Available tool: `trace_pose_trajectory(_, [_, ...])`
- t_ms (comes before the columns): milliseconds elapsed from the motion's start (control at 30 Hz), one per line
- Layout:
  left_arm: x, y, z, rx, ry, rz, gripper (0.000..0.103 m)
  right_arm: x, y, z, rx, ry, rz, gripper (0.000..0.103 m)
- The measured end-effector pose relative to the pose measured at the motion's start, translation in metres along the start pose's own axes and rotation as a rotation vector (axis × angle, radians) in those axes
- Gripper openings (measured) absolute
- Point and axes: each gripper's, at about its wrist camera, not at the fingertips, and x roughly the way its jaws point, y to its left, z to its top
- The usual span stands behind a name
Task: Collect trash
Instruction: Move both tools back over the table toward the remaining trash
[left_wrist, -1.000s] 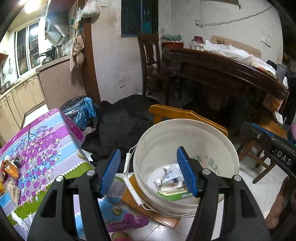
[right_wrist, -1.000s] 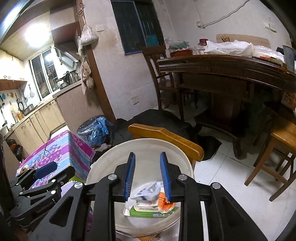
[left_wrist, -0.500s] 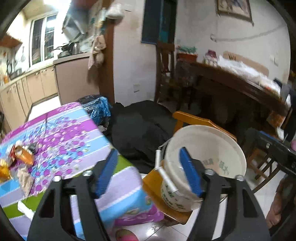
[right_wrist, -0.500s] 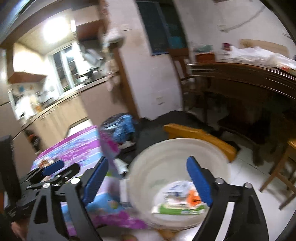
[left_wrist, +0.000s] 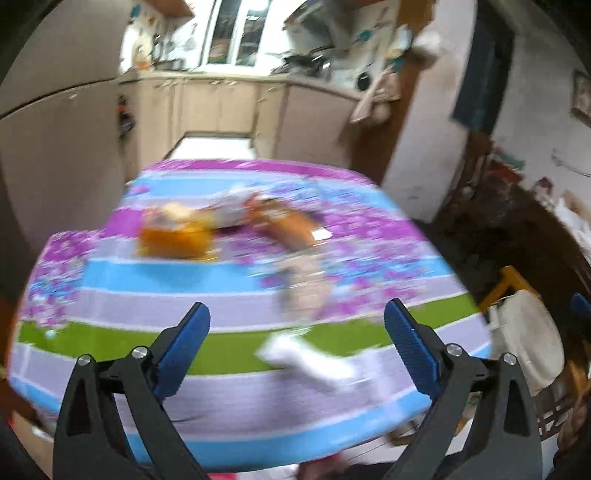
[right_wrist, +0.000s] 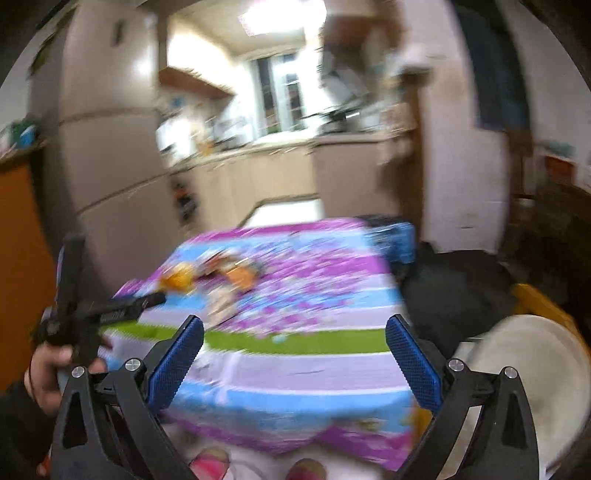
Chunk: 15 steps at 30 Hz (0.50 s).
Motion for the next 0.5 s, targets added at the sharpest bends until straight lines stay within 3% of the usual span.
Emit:
trace_pose_trajectory(67, [0.003,0.02,0.002,0.025,0.01,0.068,0.092,0.023,0.019,-0.001,-0.047,0.053,0.091,0.098])
trace_pose_trajectory(167, [0.02,0.031,0.009,0.074,0.06,0.05,0.092,0.066,0.049,-0.008,-0.119,0.156,0.208,0.092])
trace_pose_trajectory(267, [0.046,0.03,0.018,0.154,0.136,-0.029,0.092,0.104,0.076,-0.014,-0.222,0.247,0.297,0.054])
trace_pose_trajectory(300, [0.053,0.032,0.021,0.172,0.154,-0.048,0.092,0.112,0.08,-0.018,-0.239,0.27,0.314,0.05])
trace_pose_trajectory(500, [0.085,0.043,0.041,0.187,0.207,-0.129,0.092,0.166,0.11,-0.023,-0.314,0.374,0.378,0.05])
